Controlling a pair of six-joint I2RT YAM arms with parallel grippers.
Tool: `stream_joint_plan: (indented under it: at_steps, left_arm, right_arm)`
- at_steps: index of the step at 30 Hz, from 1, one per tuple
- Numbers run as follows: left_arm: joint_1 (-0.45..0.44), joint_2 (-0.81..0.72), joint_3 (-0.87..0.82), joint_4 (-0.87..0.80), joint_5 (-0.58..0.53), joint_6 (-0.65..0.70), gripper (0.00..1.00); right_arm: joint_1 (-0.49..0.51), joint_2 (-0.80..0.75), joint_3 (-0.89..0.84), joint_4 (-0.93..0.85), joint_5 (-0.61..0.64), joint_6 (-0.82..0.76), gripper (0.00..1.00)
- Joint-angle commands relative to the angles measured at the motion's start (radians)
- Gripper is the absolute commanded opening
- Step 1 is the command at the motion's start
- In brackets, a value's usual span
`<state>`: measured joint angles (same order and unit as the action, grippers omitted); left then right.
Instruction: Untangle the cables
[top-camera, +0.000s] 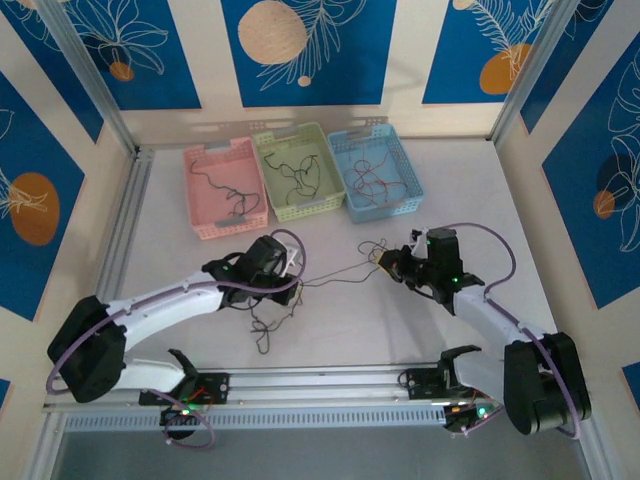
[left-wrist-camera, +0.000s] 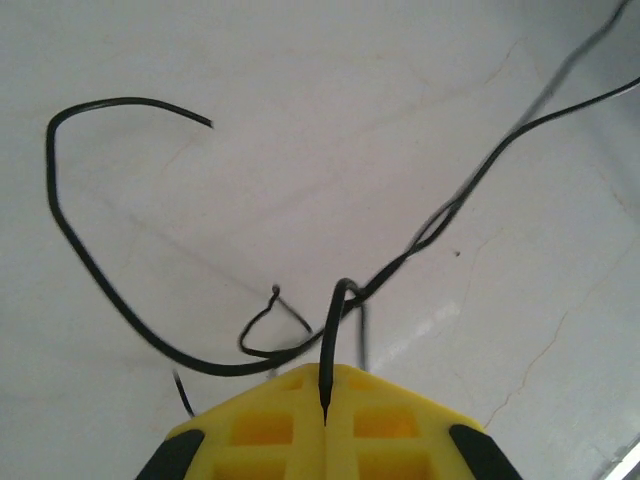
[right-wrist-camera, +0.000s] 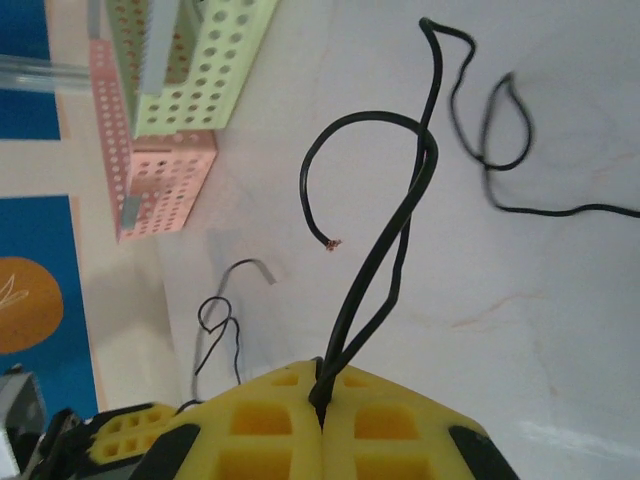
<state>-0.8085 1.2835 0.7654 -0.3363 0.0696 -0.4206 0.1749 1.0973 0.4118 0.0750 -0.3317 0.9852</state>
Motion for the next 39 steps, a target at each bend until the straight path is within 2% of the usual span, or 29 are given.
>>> stream_joint_plan:
  at_steps: [1,5,7,12,14,16,18,21,24,28,32,33,35,37,39]
  left_arm:
    - [-0.008,-0.074,-0.013,-0.057,-0.037,-0.024,0.00]
    - [-0.006,-0.110,-0.016,-0.094,-0.044,-0.020,0.00]
    - [-0.005,-0.127,-0.018,-0.127,-0.082,-0.022,0.00]
    - [0.014,-0.209,-0.033,-0.174,-0.135,-0.031,0.00]
    - [0.021,-0.240,-0.034,-0.191,-0.159,-0.039,0.00]
    - [0.027,-0.258,-0.036,-0.196,-0.177,-0.048,0.00]
    - [0.037,-0.273,-0.038,-0.195,-0.183,-0.055,0.00]
    - [0.045,-0.268,-0.038,-0.181,-0.161,-0.053,0.00]
    - [0.046,-0.256,-0.042,-0.163,-0.153,-0.048,0.00]
    - [0.056,-0.211,-0.041,-0.109,-0.109,-0.041,0.00]
    - [0.059,-0.110,0.005,-0.068,-0.080,-0.018,0.00]
    - [0.060,-0.085,0.022,-0.064,-0.071,-0.013,0.04]
    - [0.060,-0.040,0.054,-0.051,-0.044,-0.007,0.35]
    - [0.061,-0.016,0.080,-0.041,-0.012,0.000,0.54]
    - [0.059,0.016,0.113,-0.040,0.032,0.022,0.64]
  right_arm:
    - [-0.064,-0.013,-0.029,-0.016,-0.036,0.012,0.00]
    - [-0.145,-0.033,-0.049,-0.024,-0.063,0.012,0.00]
    - [-0.195,-0.060,-0.050,-0.068,-0.062,-0.010,0.00]
    - [-0.393,-0.168,-0.048,-0.236,-0.005,-0.125,0.00]
    - [-0.498,-0.182,-0.074,-0.240,-0.061,-0.130,0.00]
    - [-0.546,-0.177,-0.098,-0.215,-0.099,-0.117,0.00]
    - [-0.550,-0.158,-0.098,-0.194,-0.126,-0.117,0.00]
    - [-0.503,-0.158,-0.074,-0.177,-0.171,-0.119,0.00]
    - [-0.415,-0.210,-0.024,-0.204,-0.178,-0.127,0.00]
    - [-0.304,-0.280,0.068,-0.311,-0.127,-0.152,0.00]
    - [-0.215,-0.251,0.117,-0.297,-0.159,-0.146,0.00]
    - [-0.194,-0.240,0.128,-0.295,-0.154,-0.151,0.00]
    - [-0.146,-0.217,0.149,-0.297,-0.124,-0.166,0.00]
    - [-0.126,-0.201,0.161,-0.303,-0.106,-0.177,0.00]
    - [-0.121,-0.189,0.162,-0.297,-0.098,-0.178,0.00]
